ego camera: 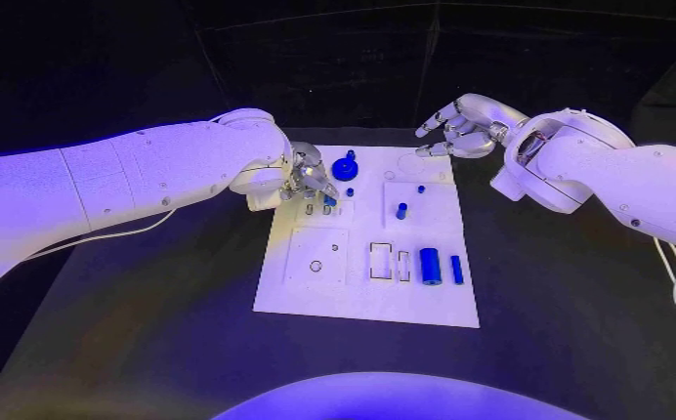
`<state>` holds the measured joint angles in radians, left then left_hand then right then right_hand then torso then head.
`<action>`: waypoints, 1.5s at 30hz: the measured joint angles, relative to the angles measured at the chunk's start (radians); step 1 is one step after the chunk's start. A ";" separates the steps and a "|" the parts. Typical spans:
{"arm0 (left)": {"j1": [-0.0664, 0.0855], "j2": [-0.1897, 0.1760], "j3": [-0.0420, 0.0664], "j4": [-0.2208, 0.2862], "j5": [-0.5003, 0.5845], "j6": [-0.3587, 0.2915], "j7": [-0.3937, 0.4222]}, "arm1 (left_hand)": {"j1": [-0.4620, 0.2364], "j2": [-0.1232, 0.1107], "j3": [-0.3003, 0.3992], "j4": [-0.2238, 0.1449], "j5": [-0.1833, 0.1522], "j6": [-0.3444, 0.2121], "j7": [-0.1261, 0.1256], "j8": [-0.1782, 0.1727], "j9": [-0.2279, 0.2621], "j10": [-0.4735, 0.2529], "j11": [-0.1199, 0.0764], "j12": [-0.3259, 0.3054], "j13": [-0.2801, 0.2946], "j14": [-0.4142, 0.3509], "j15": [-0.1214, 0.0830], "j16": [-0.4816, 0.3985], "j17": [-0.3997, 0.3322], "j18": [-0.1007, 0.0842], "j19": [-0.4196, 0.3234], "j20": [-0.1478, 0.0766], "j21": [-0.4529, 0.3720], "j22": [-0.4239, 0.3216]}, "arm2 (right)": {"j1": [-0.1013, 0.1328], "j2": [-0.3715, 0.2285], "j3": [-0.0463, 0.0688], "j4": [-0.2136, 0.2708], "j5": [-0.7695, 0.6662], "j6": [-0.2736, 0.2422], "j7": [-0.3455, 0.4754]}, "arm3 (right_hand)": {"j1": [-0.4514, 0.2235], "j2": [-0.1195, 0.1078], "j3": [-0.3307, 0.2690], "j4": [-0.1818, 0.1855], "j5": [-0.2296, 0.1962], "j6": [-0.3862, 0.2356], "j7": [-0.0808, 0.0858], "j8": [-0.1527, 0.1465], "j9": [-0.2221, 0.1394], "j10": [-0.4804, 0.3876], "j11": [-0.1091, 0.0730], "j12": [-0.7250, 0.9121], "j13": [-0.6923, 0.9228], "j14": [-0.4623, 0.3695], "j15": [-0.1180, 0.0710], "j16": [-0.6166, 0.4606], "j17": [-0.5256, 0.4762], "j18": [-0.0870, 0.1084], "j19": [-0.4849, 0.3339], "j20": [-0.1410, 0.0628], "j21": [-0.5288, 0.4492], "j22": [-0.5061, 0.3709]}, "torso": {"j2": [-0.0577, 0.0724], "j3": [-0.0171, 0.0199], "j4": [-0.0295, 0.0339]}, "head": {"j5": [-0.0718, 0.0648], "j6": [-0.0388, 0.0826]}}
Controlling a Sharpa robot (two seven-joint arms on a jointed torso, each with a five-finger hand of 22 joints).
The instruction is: Assemble the parts on the task board
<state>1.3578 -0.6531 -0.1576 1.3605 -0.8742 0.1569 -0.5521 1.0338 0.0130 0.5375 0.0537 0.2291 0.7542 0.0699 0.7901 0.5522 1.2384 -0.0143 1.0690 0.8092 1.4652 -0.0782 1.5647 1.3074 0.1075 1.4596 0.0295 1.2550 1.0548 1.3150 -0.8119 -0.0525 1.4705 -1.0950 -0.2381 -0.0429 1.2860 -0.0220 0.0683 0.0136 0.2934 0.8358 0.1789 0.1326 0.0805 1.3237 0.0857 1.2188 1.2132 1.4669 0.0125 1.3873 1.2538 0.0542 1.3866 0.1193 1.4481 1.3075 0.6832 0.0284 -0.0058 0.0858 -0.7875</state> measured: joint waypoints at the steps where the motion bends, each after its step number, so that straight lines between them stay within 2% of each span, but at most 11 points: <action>1: -0.003 -0.002 0.000 0.001 0.000 -0.003 0.000 | 0.000 0.000 0.001 -0.001 0.000 0.000 0.000 0.000 0.000 0.000 0.000 0.000 0.000 0.000 0.000 0.000 0.000 0.000 0.000 0.000 0.000 0.000 | 0.000 0.000 0.000 0.000 0.000 0.000 0.000 | 0.000 0.000 0.000 0.000 0.000 0.000 0.000 0.000 0.000 0.000 0.000 0.000 0.000 0.000 0.000 0.000 0.000 0.000 0.000 0.000 0.000 0.000 | 0.000 0.0000 0.0010 | 0.000 0.000; 6: -0.016 -0.006 -0.001 0.003 -0.005 -0.017 -0.003 | -0.001 -0.001 0.004 -0.004 0.000 0.000 0.000 0.000 0.000 0.000 0.000 0.000 0.001 0.000 0.000 0.000 0.000 0.000 0.000 0.000 0.000 0.001 | 0.000 -0.002 0.000 -0.002 0.000 0.000 0.001 | 0.000 0.000 0.000 0.000 0.000 0.000 0.000 0.000 0.000 0.000 0.000 0.000 0.000 0.000 0.000 0.000 0.000 0.000 0.000 0.000 0.000 0.000 | 0.000 0.0001 0.0053 | 0.000 -0.003; 16: -0.030 -0.007 -0.001 -0.004 -0.045 -0.029 -0.011 | -0.006 -0.006 0.014 -0.014 -0.001 -0.001 -0.001 0.000 0.000 0.000 0.000 0.000 0.001 0.000 0.000 0.000 0.000 0.000 0.000 0.000 0.000 0.001 | 0.000 -0.004 0.000 -0.002 -0.002 -0.002 0.005 | 0.000 0.000 -0.003 0.003 0.000 0.000 0.000 0.000 0.000 0.000 0.000 0.000 -0.003 0.000 0.000 0.000 -0.002 0.000 0.000 0.000 0.000 0.000 | 0.000 0.0012 0.0048 | 0.004 -0.005; 45: -0.030 0.007 0.003 -0.010 -0.080 -0.015 -0.020 | -0.001 -0.009 0.018 -0.012 0.000 -0.002 -0.002 0.005 0.004 0.003 -0.004 0.000 0.001 0.000 0.000 0.000 0.000 0.000 0.000 0.000 0.004 0.010 | 0.000 -0.002 0.000 -0.003 -0.008 -0.003 0.013 | 0.000 0.000 -0.003 0.003 0.004 0.000 0.000 0.000 0.000 0.000 0.000 0.000 -0.003 0.000 0.000 0.000 -0.003 0.000 0.000 0.000 0.000 -0.001 | 0.001 0.0017 0.0047 | 0.002 -0.009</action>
<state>1.3277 -0.6465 -0.1550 1.3509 -0.9539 0.1416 -0.5723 1.0326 0.0042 0.5551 0.0415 0.2287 0.7519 0.0680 0.7953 0.5562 1.2419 -0.0178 1.0689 0.8098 1.4652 -0.0782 1.5647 1.3074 0.1076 1.4596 0.0294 1.2588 1.0648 1.3150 -0.8136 -0.0524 1.4671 -1.1030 -0.2409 -0.0302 1.2860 -0.0220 0.0657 0.0162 0.2972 0.8358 0.1789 0.1326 0.0805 1.3237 0.0857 1.2188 1.2099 1.4669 0.0125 1.3873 1.2505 0.0542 1.3866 0.1193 1.4481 1.3061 0.6839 0.0301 -0.0012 0.0875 -0.7968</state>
